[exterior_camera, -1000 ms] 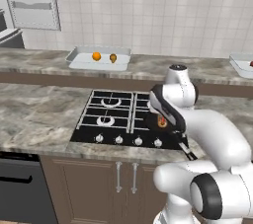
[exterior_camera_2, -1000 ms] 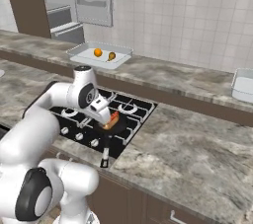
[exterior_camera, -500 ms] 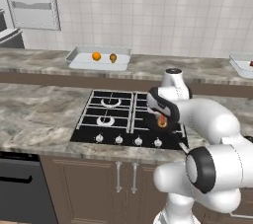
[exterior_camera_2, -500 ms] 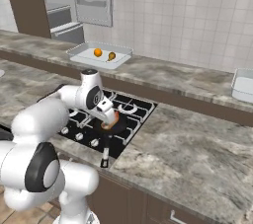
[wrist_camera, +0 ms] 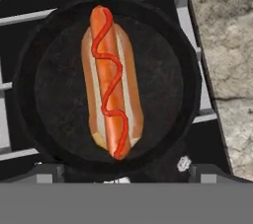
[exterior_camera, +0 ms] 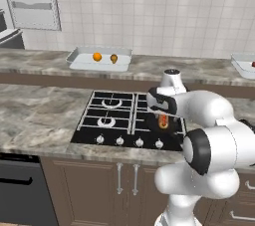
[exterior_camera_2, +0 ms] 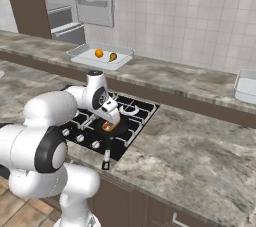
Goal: Place the cold items (orange and pear) from the fridge in one tupperware on the dining counter. Place the warm items (hot dog and kebab skewer) in the stove area in another tupperware.
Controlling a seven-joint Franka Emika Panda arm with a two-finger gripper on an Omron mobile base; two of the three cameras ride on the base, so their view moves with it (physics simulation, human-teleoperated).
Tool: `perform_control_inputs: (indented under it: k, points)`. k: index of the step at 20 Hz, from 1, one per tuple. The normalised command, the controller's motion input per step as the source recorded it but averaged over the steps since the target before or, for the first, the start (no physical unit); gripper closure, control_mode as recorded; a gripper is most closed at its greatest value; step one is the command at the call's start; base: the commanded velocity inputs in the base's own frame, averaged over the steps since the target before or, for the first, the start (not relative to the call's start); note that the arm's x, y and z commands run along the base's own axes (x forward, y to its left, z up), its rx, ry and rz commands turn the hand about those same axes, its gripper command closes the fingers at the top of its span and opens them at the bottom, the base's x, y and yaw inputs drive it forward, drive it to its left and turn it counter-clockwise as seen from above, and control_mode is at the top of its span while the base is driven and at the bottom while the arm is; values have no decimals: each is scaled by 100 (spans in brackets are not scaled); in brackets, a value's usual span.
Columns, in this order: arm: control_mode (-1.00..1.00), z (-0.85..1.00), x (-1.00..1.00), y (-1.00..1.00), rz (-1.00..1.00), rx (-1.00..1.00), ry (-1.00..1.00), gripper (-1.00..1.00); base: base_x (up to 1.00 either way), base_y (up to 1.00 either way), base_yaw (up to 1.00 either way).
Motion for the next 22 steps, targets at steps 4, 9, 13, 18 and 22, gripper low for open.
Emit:
perform_control_inputs:
  k: [4,9,13,18,22]
  points:
    - [-100,-25,31,-2,0,0,0,-100,0,0,0]
    - [-100,-34,30,-6,1,0,4,-100,0,0,0]
    - [-100,-29,19,-4,5,0,2,-100,0,0,0]
    - [-100,-29,15,0,8,0,2,-100,0,0,0]
    - [-100,-35,8,0,14,1,14,100,0,0,0]
